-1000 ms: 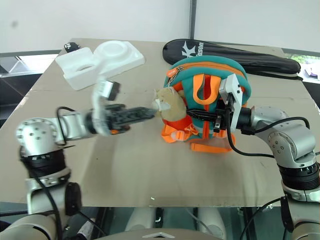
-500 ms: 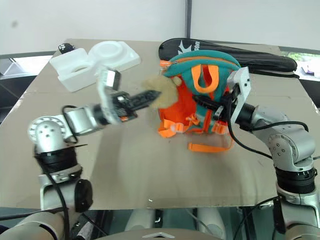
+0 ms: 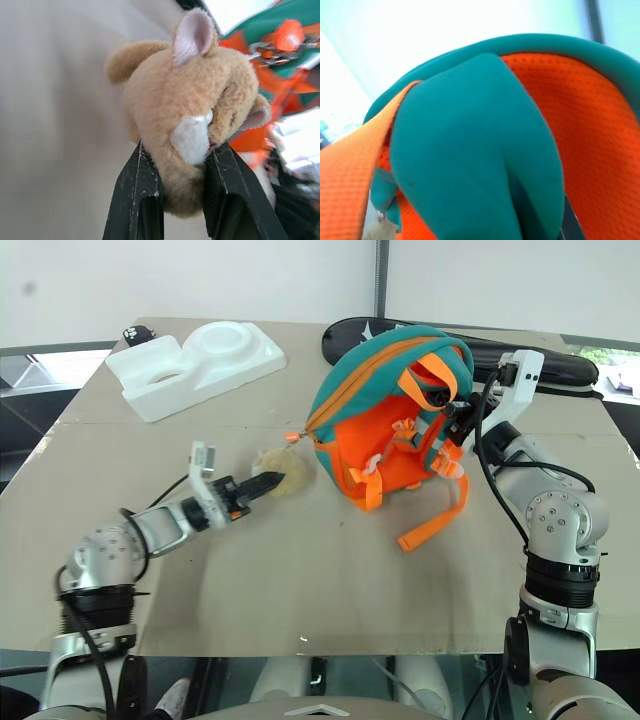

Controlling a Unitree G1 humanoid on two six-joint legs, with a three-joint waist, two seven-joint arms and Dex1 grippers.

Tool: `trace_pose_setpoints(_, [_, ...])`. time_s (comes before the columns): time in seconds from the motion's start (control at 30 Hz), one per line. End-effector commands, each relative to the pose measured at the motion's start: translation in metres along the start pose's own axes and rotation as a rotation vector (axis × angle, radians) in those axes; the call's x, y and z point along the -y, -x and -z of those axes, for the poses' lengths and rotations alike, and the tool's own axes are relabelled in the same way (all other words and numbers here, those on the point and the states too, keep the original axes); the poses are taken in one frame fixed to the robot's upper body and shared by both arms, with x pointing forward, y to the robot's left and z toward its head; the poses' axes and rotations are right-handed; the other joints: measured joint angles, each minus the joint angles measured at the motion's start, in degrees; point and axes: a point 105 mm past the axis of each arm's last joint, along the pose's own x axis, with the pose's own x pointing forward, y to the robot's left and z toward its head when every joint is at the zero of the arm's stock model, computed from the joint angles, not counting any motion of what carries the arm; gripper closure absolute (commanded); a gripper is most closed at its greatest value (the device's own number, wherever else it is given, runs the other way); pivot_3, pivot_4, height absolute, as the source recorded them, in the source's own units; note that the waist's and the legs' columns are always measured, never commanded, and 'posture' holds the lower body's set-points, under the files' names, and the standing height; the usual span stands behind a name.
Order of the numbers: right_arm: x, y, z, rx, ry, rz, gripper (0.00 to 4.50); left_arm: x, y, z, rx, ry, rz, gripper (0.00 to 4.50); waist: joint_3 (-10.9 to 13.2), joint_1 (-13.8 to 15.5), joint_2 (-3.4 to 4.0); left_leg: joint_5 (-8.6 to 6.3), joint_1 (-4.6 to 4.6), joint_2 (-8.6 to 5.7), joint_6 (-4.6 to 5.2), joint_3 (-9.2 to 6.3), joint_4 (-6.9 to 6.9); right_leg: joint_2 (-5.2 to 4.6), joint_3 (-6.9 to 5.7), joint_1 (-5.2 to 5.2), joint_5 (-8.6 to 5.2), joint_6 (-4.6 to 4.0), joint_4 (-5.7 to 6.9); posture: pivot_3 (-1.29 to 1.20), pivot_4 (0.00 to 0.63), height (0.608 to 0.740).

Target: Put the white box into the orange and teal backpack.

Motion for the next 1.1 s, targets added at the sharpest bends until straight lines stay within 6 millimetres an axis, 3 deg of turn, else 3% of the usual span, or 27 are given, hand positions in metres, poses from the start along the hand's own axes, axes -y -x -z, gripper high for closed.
trace_pose_setpoints(0.03, [0.021,0.023,-0.053,0.199,0.133,0.132,4.5,-0.01,-0.003,-0.007,0.061,-0.152,-0.076,4.13,0.0,0.5,0.0,0.0,0.0,-0.01,0.0,0.0,0.03,0.0,0.01,0.0,0.0,0.0,0.0,0.0,0.15,0.74])
trace_pose_setpoints(0.1, [0.004,0.021,-0.035,0.097,0.191,0.033,4.5,0.018,-0.013,-0.016,0.109,-0.313,0.046,4.15,0.0,0.7,0.0,0.0,-0.01,-0.01,0.0,0.02,0.02,0.01,0.04,-0.01,0.01,0.01,0.0,0.0,0.15,0.74])
trace_pose_setpoints(0.23, [-0.014,0.028,-0.013,-0.048,0.336,-0.1,4.5,0.04,-0.015,-0.027,0.163,-0.479,0.14,4.15,0.0,0.7,0.02,0.0,-0.04,-0.01,0.0,0.02,-0.06,0.01,0.03,-0.03,0.0,0.02,-0.04,0.0,0.15,0.74])
trace_pose_setpoints(0.37, [-0.023,0.056,0.009,-0.225,0.478,-0.26,2.89,0.061,0.002,-0.028,0.189,-0.575,0.277,4.15,0.0,0.6,0.03,-0.01,-0.03,0.01,0.01,0.07,-0.14,0.03,0.08,-0.05,-0.01,0.03,-0.12,0.0,0.15,0.74])
trace_pose_setpoints(0.47, [-0.024,0.079,0.013,-0.295,0.467,-0.324,1.46,0.057,0.016,-0.024,0.167,-0.661,0.279,2.69,0.0,0.4,0.04,-0.02,-0.03,0.04,0.01,0.09,-0.2,0.03,0.08,-0.05,-0.04,0.05,-0.16,0.0,0.15,0.74])
trace_pose_setpoints(0.53, [-0.015,0.093,0.012,-0.332,0.499,-0.303,0.56,0.053,0.028,-0.021,0.144,-0.681,0.267,1.76,0.0,0.3,0.05,-0.02,0.02,0.07,0.01,0.09,-0.2,0.07,0.09,-0.06,-0.04,0.05,-0.12,0.0,0.15,0.74])
trace_pose_setpoints(0.6, [-0.007,0.108,0.007,-0.361,0.521,-0.281,0.0,0.053,0.044,-0.013,0.108,-0.705,0.274,0.91,0.0,0.2,0.04,-0.02,0.03,0.08,0.01,0.08,-0.17,0.08,0.09,-0.05,-0.05,0.02,-0.11,0.0,0.15,0.74])
trace_pose_setpoints(0.67, [0.0,0.122,0.003,-0.39,0.54,-0.262,0.0,0.049,0.057,-0.007,0.081,-0.711,0.253,0.05,0.0,0.2,0.04,-0.02,0.05,0.09,0.01,0.12,-0.15,0.05,0.12,-0.04,-0.14,-0.12,-0.12,0.0,0.15,0.74])
trace_pose_setpoints(0.87, [0.022,0.179,0.021,-0.578,0.563,-0.201,0.0,0.031,0.097,0.019,-0.039,-0.763,0.143,0.05,0.0,0.7,0.0,-0.02,0.15,0.1,0.01,0.15,-0.1,-0.02,0.12,0.03,-0.18,-0.19,-0.13,0.0,0.15,0.74])
trace_pose_setpoints(1.1, [0.047,0.194,0.038,-0.597,0.583,-0.128,0.0,0.015,0.118,0.027,-0.084,-0.737,0.056,0.05,0.0,0.6,-0.01,-0.03,0.34,0.16,0.0,0.26,-0.06,-0.05,0.18,0.01,-0.19,-0.14,-0.12,0.0,0.15,0.74])
